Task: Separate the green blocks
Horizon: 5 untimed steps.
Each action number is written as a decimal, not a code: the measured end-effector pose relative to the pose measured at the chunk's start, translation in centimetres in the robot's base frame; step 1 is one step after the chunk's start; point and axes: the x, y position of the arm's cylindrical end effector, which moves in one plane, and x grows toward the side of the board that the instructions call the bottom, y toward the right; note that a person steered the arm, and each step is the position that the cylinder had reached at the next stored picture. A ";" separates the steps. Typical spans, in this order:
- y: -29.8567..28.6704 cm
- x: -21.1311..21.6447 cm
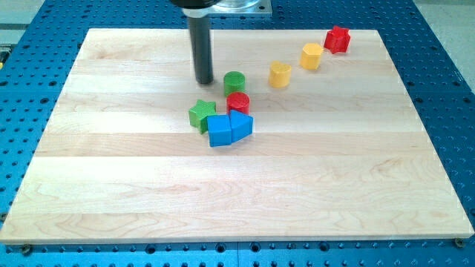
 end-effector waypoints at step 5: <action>-5.2 15.5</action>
